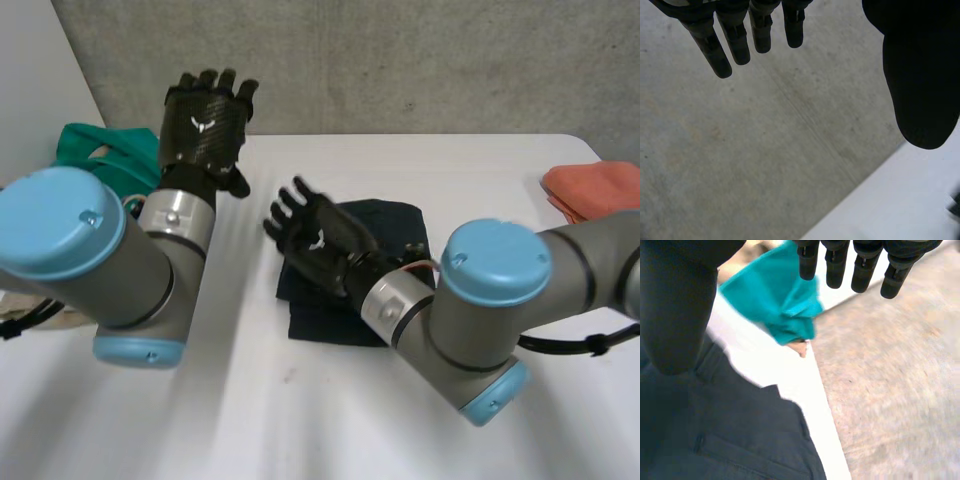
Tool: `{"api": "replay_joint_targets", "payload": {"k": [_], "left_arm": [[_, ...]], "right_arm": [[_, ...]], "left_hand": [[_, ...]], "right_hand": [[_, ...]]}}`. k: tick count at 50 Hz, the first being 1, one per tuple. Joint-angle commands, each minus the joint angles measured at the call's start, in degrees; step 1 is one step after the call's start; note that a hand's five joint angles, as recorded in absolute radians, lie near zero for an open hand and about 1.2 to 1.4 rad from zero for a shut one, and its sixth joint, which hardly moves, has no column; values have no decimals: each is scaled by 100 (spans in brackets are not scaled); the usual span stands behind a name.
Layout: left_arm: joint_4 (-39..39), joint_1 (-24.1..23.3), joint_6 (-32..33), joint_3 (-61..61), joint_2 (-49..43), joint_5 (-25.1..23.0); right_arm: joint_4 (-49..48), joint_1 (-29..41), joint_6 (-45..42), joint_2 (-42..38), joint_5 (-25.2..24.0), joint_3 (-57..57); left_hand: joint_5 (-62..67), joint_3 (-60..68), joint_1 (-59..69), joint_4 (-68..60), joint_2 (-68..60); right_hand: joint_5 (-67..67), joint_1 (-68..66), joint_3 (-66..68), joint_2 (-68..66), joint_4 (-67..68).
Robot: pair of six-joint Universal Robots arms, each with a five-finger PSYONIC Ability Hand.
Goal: Fold the laundry.
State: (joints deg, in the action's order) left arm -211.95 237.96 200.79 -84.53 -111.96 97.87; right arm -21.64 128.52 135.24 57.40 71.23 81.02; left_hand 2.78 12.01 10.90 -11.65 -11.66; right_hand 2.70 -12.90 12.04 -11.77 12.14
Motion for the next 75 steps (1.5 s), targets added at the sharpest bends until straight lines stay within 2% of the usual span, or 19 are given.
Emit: {"api": "replay_joint_targets", "payload": {"k": [1, 3, 7, 11, 15, 21, 24, 26, 32, 37, 44, 51, 55, 59, 60, 63, 64, 67, 75], "left_arm": [[127, -91, -119, 867, -378, -31], [302, -188, -181, 1209, -624, -75], [820, -556, -374, 1895, -1169, -232], [1585, -821, -550, 2633, -1933, -566], [2200, -891, -647, 3345, -2636, -664], [3008, -839, -655, 3952, -3313, -453], [3255, -795, -647, 3953, -3376, -409], [3475, -724, -647, 3944, -3393, -400], [4003, -593, -647, 3918, -3429, -400], [4214, -548, -611, 3839, -3455, -417], [4232, -592, -594, 3777, -3385, -461], [4039, -566, -664, 3610, -2305, -505], [3547, -557, -752, 3373, -1637, -891], [3406, -522, -954, 3013, -1013, -1979], [3432, -496, -1059, 2873, -820, -2539], [3528, -452, -1253, 2635, -556, -3359], [3607, -417, -1410, 2504, -433, -3805], [3695, -364, -1656, 2406, -283, -4274], [3696, -302, -1833, 2274, -203, -4311]], "right_arm": [[80, -608, 3216, 1123, 198, 388], [422, -1117, 3867, 1387, 225, 476], [1441, -1830, 4142, 1511, 488, 362], [2092, -2033, 4098, 1143, 541, 38], [2418, -2024, 4036, 449, 471, -489], [2673, -2051, 4036, -281, -354, -1043], [2700, -2042, 4036, -554, -531, -1211], [2700, -2033, 4036, -817, -470, -1386], [2787, -2016, 3835, -1310, 92, -1642], [2840, -1954, 3001, -1407, 453, -1677], [2849, -1805, 2780, -996, 523, -1651], [2744, -1629, 2779, -55, 611, -1081], [2323, -1489, 2779, 525, 997, -281], [1787, -1137, 2700, 948, 1419, 676], [1594, -963, 2683, 1000, 1507, 1018], [1138, -646, 2656, 966, 1622, 1599], [996, -584, 2656, 957, 1631, 1714], [365, -425, 2656, 826, 1640, 2083], [-472, -354, 2648, 272, 1657, 2155]], "left_hand": [[-278, -201, -90, 165, 166], [-278, -201, -90, 165, 166], [-273, -196, -85, 160, 161], [-273, -196, -85, 160, 161], [-256, -179, -69, 144, 144], [-240, -162, -52, 127, 127], [-240, -162, -52, 127, 127], [-240, -162, -52, 127, 127], [-240, -162, -52, 127, 127], [-240, -162, -52, 127, 127], [-278, -201, -90, 165, 166], [-278, -201, -90, 165, 166], [-278, -201, -90, 165, 166], [-240, -163, -52, 127, 127], [-223, -146, -35, 110, 111], [-240, -162, -52, 127, 127], [-240, -162, -52, 127, 127], [-206, -129, -18, 93, 94], [-189, -112, -1, 76, 77]], "right_hand": [[-270, 290, -204, 177, -214], [-270, 290, -204, 177, -214], [-270, 290, -204, 177, -214], [-270, 290, -204, 177, -214], [-270, 290, -204, 177, -214], [-270, 290, -204, 177, -214], [-270, 290, -204, 177, -214], [-270, 290, -204, 177, -214], [-270, 290, -204, 177, -214], [-270, 290, -204, 177, -214], [-270, 290, -204, 177, -214], [-270, 290, -204, 177, -214], [-270, 290, -204, 177, -214], [-270, 290, -204, 177, -214], [-270, 290, -204, 177, -214], [-270, 290, -204, 177, -214], [-270, 290, -204, 177, -214], [-270, 290, -204, 177, -214], [-270, 290, -204, 177, -214]]}}
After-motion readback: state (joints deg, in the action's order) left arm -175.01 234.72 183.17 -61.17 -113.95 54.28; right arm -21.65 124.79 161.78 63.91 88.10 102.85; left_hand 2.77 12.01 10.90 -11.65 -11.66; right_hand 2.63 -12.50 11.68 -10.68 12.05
